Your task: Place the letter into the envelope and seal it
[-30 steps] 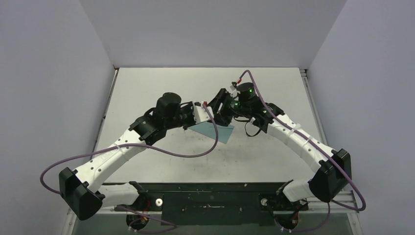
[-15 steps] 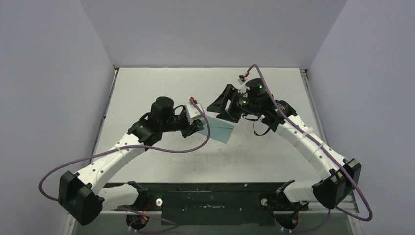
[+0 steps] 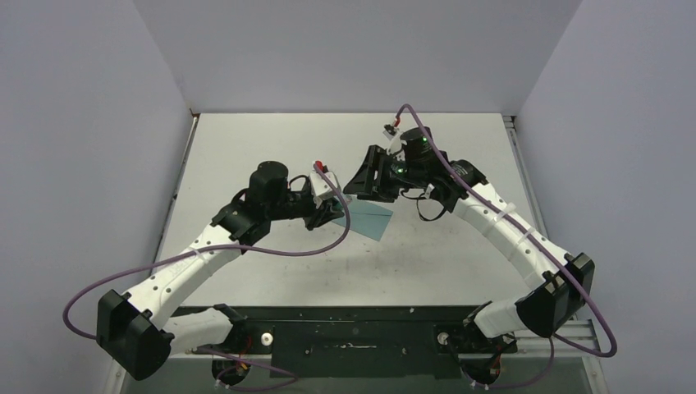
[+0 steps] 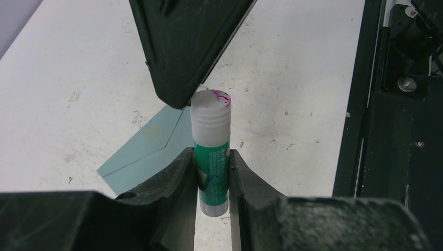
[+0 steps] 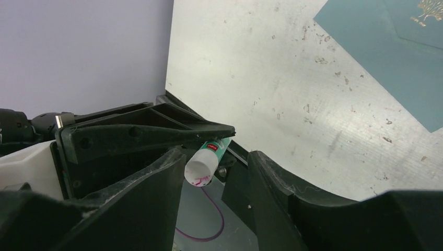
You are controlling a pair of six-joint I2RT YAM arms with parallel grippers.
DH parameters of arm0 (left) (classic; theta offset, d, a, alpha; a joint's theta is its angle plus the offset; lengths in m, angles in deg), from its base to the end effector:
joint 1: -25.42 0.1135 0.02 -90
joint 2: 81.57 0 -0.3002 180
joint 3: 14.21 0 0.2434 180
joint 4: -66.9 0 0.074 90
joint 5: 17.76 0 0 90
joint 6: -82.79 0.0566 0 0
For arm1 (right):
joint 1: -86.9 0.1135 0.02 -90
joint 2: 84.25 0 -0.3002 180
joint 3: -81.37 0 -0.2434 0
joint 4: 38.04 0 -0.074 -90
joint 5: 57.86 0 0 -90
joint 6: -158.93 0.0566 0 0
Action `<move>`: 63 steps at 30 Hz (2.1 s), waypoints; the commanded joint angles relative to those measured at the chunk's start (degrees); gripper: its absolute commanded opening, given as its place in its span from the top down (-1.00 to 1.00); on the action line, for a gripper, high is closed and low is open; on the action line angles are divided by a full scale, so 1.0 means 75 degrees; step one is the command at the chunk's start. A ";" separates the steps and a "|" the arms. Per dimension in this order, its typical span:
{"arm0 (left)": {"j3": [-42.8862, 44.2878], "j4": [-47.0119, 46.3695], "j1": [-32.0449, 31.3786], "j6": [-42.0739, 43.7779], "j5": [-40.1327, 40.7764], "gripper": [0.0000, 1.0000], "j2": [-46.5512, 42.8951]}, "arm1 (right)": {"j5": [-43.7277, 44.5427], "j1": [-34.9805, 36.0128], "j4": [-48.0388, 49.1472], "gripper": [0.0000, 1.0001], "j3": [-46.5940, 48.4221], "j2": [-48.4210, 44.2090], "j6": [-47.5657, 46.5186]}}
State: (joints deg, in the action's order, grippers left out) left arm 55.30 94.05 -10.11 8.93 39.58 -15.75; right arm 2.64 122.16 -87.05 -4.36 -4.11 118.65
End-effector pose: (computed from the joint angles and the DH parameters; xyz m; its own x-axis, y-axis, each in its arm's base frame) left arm 0.1869 -0.1710 0.3546 -0.0632 0.3327 -0.9409 0.9470 0.3175 0.0486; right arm 0.2336 0.1993 0.3982 -0.9368 0.1508 -0.3155 -0.1819 0.5606 0.8079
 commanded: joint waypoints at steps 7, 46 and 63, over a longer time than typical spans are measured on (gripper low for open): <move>0.0600 -0.0269 0.0042 0.0269 -0.0076 1.00 0.0142 | -0.0348 0.0257 0.0070 -0.03 0.0337 0.0188 -0.0300; 0.2631 -0.1343 -0.0909 0.1817 -0.1376 1.00 0.0243 | -0.1731 0.1266 0.1330 0.89 -0.0908 0.0396 0.2001; -0.0060 -0.1817 0.0580 -0.1703 -0.1858 1.00 -0.0330 | -0.1407 -0.0071 0.0195 0.16 -0.0135 -0.0256 0.0524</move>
State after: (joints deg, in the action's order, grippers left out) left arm 60.31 99.04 -8.25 9.39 35.18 -14.44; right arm -2.95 123.10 -82.33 -8.05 -4.75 127.83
